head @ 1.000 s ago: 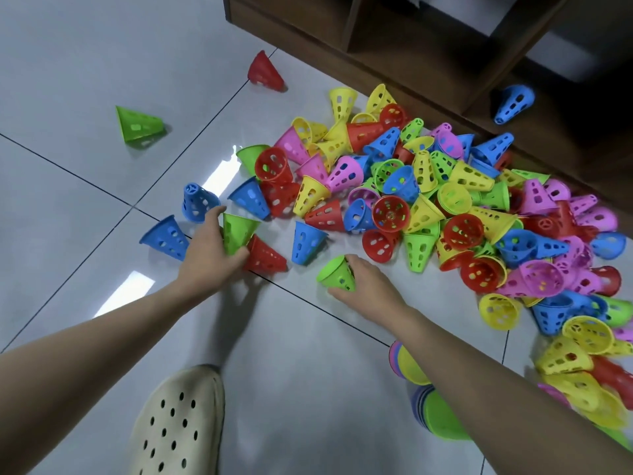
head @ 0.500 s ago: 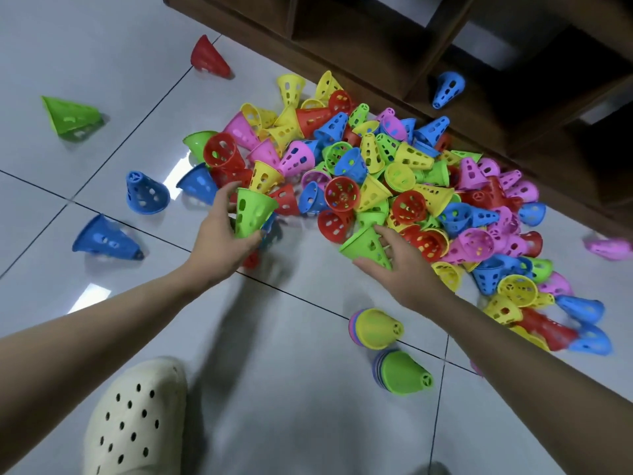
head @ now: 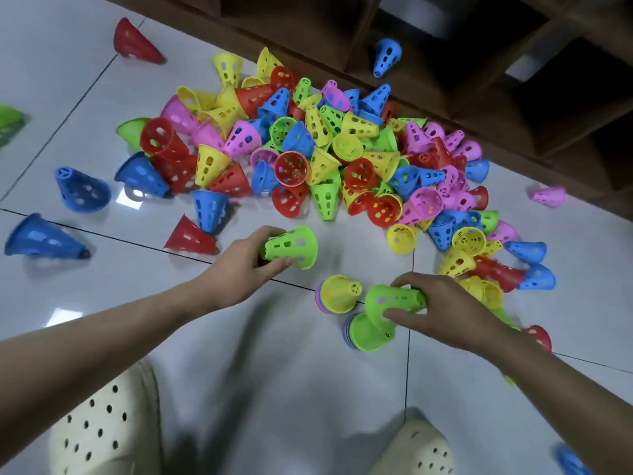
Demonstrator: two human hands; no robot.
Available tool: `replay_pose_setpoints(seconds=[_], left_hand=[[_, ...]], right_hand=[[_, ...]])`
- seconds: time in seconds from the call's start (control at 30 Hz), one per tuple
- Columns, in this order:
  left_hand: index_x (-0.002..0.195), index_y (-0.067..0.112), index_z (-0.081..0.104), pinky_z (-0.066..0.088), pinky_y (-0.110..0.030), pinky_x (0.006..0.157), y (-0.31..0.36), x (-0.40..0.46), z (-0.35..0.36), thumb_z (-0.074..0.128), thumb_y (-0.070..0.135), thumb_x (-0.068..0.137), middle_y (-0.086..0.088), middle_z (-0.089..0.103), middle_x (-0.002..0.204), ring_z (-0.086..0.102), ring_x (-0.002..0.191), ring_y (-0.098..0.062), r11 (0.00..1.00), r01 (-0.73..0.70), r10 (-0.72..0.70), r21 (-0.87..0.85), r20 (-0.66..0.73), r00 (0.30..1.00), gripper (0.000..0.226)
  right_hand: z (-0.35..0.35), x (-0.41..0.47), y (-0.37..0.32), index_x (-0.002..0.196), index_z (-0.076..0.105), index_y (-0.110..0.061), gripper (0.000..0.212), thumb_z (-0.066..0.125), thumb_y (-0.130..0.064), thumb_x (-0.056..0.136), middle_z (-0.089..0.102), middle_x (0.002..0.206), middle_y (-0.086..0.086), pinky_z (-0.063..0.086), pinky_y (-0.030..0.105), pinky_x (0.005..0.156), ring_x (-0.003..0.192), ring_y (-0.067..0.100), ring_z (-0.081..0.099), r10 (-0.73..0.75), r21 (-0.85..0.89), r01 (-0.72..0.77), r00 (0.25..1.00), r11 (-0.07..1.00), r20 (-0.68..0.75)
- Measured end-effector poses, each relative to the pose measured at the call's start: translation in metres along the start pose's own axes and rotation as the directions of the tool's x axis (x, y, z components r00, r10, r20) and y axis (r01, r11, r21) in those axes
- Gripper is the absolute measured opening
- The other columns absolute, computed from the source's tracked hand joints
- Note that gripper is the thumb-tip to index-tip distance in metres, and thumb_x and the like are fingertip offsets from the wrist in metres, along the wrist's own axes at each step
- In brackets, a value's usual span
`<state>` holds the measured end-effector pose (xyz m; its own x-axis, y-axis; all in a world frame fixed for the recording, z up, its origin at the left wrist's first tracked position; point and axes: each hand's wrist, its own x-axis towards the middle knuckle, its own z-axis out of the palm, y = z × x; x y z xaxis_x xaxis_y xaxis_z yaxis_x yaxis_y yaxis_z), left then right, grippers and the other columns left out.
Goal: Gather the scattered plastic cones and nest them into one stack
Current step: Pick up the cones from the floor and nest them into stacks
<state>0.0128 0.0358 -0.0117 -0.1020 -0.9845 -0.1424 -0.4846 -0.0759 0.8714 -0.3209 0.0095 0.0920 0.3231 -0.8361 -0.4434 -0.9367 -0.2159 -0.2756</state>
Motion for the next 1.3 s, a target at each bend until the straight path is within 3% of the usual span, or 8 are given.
replay_pose_setpoints(seconds=[0.2,0.27,0.37,0.53,0.77,0.9,1.13,1.3], left_hand=[[0.114,0.026,0.060,0.040,-0.012,0.059,0.022,0.005,0.024,0.076,0.031,0.086,0.013,0.060,0.071,0.054,0.065,-0.006,0.996,-0.060,0.064,-0.059,0.072,0.995,0.032],[0.113,0.026,0.061,0.040,-0.013,0.060,0.027,0.008,0.033,0.078,0.030,0.085,0.014,0.060,0.071,0.053,0.065,-0.007,0.994,-0.086,0.092,-0.065,0.101,0.991,0.033],[0.114,0.026,0.061,0.042,-0.016,0.061,0.035,0.013,0.045,0.078,0.027,0.084,0.005,0.059,0.074,0.052,0.067,-0.010,0.990,-0.138,0.141,-0.035,0.131,0.981,0.035],[0.117,0.022,0.059,0.047,-0.028,0.068,0.047,0.019,0.064,0.078,0.025,0.083,0.006,0.056,0.076,0.052,0.071,-0.014,0.978,-0.211,0.206,0.009,0.174,0.963,0.039],[0.116,0.024,0.058,0.048,-0.029,0.073,0.048,0.026,0.081,0.077,0.028,0.082,0.015,0.053,0.081,0.054,0.075,-0.006,0.966,-0.245,0.215,0.085,0.266,0.940,0.039],[0.117,0.024,0.059,0.041,-0.019,0.070,0.045,0.027,0.086,0.077,0.026,0.083,0.020,0.052,0.083,0.053,0.076,0.000,0.967,-0.236,0.199,0.092,0.299,0.933,0.038],[0.128,0.019,0.060,0.047,-0.025,0.077,0.035,0.026,0.082,0.068,0.019,0.090,0.010,0.056,0.087,0.055,0.076,-0.011,0.959,-0.238,0.178,0.156,0.324,0.929,0.038],[0.126,0.018,0.062,0.051,-0.031,0.080,0.016,0.019,0.052,0.071,0.019,0.089,0.004,0.062,0.091,0.060,0.081,-0.015,0.967,-0.181,0.128,0.181,0.270,0.954,0.038]], right_hand=[[0.031,-0.018,0.016,0.121,0.058,-0.032,0.051,0.062,-0.067,0.083,0.063,0.106,-0.015,0.045,0.031,0.082,0.102,0.011,0.059,0.000,-0.214,0.014,0.998,0.977,0.068],[0.038,-0.018,0.019,0.126,0.055,-0.030,0.053,0.060,-0.064,0.087,0.062,0.117,-0.012,0.040,0.029,0.077,0.108,0.011,0.059,-0.002,-0.261,0.029,0.995,0.965,0.104],[0.050,-0.016,0.023,0.129,0.052,-0.028,0.052,0.059,-0.062,0.089,0.059,0.121,-0.011,0.031,0.026,0.074,0.110,0.011,0.057,0.004,-0.217,0.027,0.990,0.976,0.141],[0.067,-0.010,0.029,0.133,0.051,-0.027,0.058,0.067,-0.056,0.086,0.058,0.126,-0.011,0.041,0.029,0.086,0.112,0.012,0.056,-0.017,-0.102,0.035,0.986,0.994,0.165],[0.072,-0.007,0.040,0.122,0.056,-0.032,0.050,0.073,-0.054,0.081,0.056,0.089,-0.011,0.038,0.022,0.064,0.075,0.003,0.051,-0.009,0.059,0.000,0.988,0.998,0.157],[0.073,-0.010,0.046,0.117,0.058,-0.036,0.045,0.074,-0.055,0.080,0.057,0.087,-0.008,0.043,0.025,0.066,0.076,0.006,0.054,0.017,0.139,-0.035,0.991,0.990,0.130],[0.070,-0.006,0.045,0.108,0.058,-0.039,0.039,0.072,-0.060,0.078,0.058,0.082,-0.008,0.052,0.036,0.071,0.075,0.011,0.058,0.015,0.228,-0.034,0.996,0.973,0.086],[0.055,0.010,0.022,0.112,0.059,-0.035,0.039,0.071,-0.058,0.083,0.059,0.086,-0.009,0.050,0.026,0.071,0.080,0.008,0.059,-0.032,0.239,0.028,0.999,0.971,0.012]])
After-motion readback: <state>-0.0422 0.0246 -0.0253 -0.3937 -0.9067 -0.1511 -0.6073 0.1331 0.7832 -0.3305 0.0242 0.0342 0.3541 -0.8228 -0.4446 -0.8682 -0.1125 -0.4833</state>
